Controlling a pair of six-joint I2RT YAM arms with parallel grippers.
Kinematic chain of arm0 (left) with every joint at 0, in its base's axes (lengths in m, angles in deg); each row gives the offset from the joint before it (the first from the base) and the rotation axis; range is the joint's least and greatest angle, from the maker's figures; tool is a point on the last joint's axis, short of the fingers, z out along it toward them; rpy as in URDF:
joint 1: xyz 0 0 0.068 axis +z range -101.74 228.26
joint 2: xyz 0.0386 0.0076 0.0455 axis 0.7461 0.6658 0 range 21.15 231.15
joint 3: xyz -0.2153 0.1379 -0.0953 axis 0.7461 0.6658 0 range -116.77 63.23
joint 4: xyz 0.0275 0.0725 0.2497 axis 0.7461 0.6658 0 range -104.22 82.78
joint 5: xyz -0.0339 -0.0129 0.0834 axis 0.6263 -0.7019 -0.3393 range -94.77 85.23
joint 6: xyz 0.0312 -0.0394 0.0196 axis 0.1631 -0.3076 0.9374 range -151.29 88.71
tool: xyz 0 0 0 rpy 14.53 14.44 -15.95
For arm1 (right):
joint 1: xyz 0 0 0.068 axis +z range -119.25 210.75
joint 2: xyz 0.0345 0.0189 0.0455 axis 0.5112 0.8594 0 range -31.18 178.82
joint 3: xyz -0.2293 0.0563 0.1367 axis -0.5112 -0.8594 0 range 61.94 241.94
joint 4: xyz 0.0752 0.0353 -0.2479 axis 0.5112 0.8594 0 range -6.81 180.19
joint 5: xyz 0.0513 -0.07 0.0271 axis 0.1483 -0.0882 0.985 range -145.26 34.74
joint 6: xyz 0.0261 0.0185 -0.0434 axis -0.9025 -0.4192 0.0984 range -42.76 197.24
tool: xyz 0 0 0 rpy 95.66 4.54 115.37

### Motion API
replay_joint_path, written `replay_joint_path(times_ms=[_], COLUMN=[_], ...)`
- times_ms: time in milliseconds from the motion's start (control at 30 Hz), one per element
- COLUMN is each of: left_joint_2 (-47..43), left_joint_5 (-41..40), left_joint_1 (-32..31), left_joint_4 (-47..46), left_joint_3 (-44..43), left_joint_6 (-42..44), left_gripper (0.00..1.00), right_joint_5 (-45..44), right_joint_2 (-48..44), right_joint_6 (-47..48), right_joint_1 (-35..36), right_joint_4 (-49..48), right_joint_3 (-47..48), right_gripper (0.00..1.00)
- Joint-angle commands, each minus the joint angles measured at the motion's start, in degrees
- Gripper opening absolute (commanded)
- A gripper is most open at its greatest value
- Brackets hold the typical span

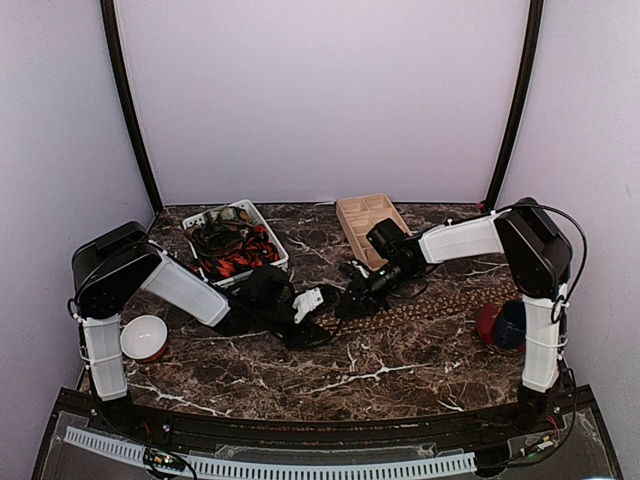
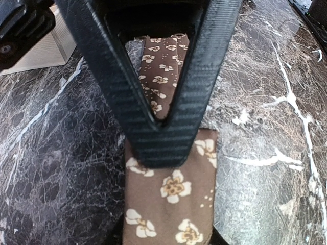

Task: Roll the ties
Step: Fold the tie at the center of the board.

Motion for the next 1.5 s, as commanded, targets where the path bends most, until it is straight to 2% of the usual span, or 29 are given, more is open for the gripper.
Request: replay_joint_path(times_ms=[0, 133, 300, 467, 567, 667, 867, 1067, 1267, 1467], left_joint_2=[-2.14, -2.82, -6.29, -5.84, -3.21, -1.80, -3.70, -7.22, -8.79, -10.47], left_joint_5=[0.71, 0.57, 0.74, 1.28, 1.73, 0.34, -1.54, -0.01, 0.49, 1.14], left_joint_1=[-0.09, -0.11, -0.14, -1.10, -2.28, -2.73, -2.45, -1.38, -0.80, -0.81], left_joint_4=[2.56, 2.00, -0.36, -0.80, -0.31, 0.10, 0.20, 0.48, 0.99, 0.22], left_joint_3=[1.80, 2.64, 4.52, 2.13, -0.49, -1.26, 2.63, 8.40, 10.38, 10.02], left_joint_6=[-0.18, -0.52, -1.98, -4.53, -4.79, -4.63, -3.04, -2.28, -2.17, -2.46], left_gripper=[0.36, 0.38, 0.63, 0.70, 0.68, 0.56, 0.42, 0.34, 0.32, 0.43], right_joint_5=[-0.54, -0.71, -1.09, -0.83, -0.75, -0.74, -0.65, -0.13, -0.37, -1.05], right_joint_2=[-2.32, -2.38, -0.50, 0.45, 0.87, 1.06, 1.21, 2.15, 3.66, 5.46], right_joint_6=[0.47, 0.04, 0.15, 0.26, 0.15, -0.12, 0.03, -1.06, -1.89, -0.40], right_joint_1=[0.15, 0.14, 0.14, 0.17, 0.23, 0.23, 0.25, 1.40, 2.03, 2.19], right_joint_4=[0.16, -0.57, -0.77, -0.98, -1.13, -1.65, -1.60, -3.83, -5.38, -4.40], right_joint_3=[-0.67, -0.44, 1.55, 2.13, 2.08, 1.96, 1.82, 1.06, 1.38, 2.43], right_gripper=[0.09, 0.00, 0.00, 0.00, 0.00, 0.00, 0.00, 0.00, 0.00, 0.00])
